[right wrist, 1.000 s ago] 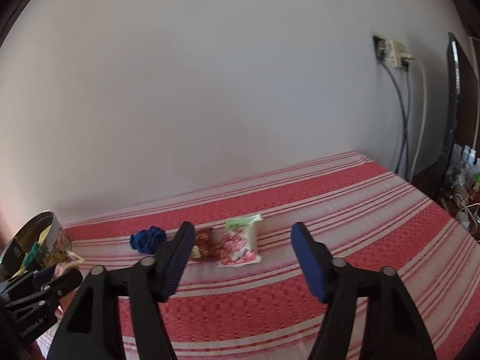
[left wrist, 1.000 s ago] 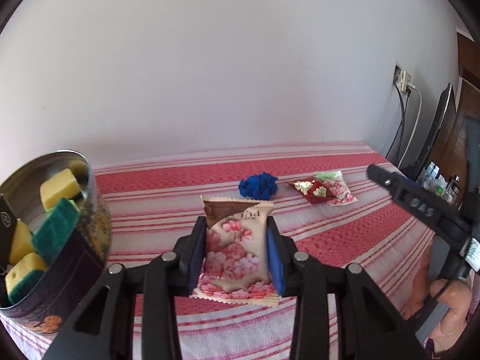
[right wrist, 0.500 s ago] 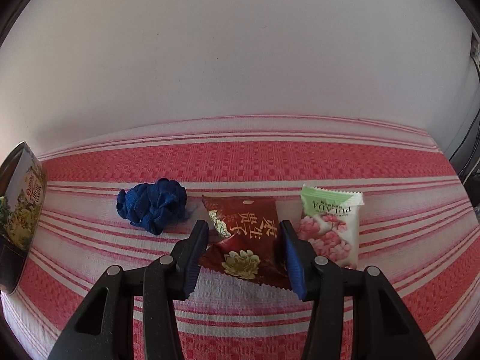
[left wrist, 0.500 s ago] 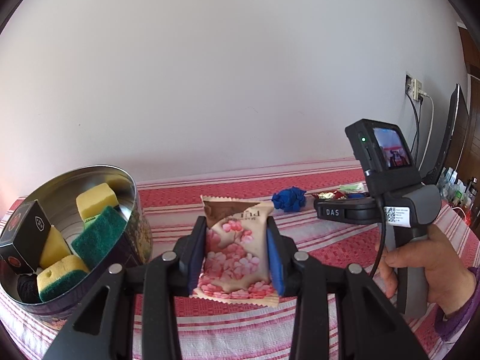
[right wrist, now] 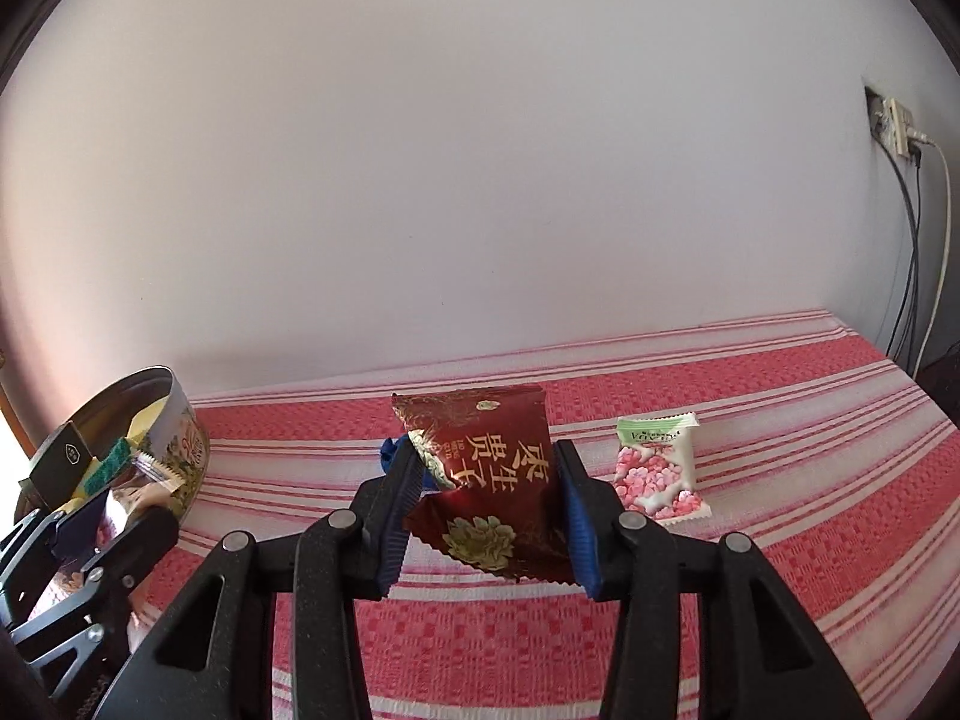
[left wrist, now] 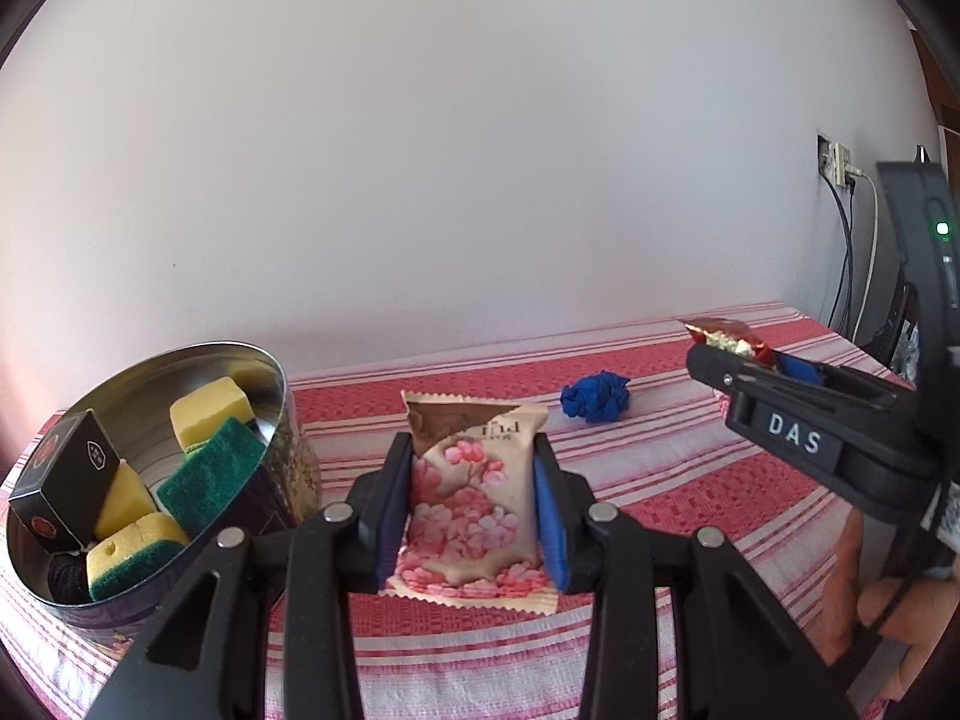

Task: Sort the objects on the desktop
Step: 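Grasp the pink-flowered packet with the left tool while the right tool grasps the red packet, then carry the pink-flowered packet and red packet over the metal tin with both tools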

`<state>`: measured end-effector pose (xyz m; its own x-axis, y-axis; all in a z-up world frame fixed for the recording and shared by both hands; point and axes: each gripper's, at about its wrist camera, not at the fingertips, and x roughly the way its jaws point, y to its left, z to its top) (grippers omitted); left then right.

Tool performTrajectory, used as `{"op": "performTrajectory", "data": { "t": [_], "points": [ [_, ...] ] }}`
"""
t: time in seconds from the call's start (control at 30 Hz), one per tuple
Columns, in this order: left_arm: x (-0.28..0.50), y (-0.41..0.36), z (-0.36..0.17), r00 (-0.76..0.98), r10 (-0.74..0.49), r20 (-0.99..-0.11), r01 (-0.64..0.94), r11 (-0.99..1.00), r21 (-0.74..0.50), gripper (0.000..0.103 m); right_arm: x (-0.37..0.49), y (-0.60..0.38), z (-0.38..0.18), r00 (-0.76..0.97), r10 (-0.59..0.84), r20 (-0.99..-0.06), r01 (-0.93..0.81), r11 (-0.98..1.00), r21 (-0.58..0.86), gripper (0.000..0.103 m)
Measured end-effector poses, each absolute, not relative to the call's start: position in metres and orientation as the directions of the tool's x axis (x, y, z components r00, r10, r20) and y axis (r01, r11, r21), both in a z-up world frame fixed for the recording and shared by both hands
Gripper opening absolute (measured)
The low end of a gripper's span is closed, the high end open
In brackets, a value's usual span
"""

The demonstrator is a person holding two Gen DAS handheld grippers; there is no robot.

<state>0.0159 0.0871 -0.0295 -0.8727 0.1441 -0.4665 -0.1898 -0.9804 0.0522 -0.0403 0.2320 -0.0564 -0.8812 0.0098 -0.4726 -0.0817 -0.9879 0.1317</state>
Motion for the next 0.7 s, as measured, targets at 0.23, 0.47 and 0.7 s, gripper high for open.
{"op": "performTrajectory", "data": {
  "t": [0.23, 0.47, 0.7],
  "points": [
    [0.027, 0.083, -0.027, -0.881, 0.142, -0.452, -0.179, -0.983, 0.040, 0.037, -0.004, 0.201, -0.049, -0.930, 0.048, -0.366, -0.066, -0.997, 0.038, 0.047],
    [0.039, 0.066, -0.026, -0.882, 0.116, -0.456, -0.146, -0.989, 0.032, 0.037, 0.017, 0.177, -0.047, -0.937, -0.012, -0.349, 0.006, -1.000, 0.017, 0.047],
    [0.046, 0.050, -0.025, -0.878, 0.088, -0.471, -0.111, -0.994, 0.021, 0.037, 0.030, 0.162, -0.043, -0.935, -0.039, -0.352, 0.034, -0.999, 0.021, 0.047]
  ]
}}
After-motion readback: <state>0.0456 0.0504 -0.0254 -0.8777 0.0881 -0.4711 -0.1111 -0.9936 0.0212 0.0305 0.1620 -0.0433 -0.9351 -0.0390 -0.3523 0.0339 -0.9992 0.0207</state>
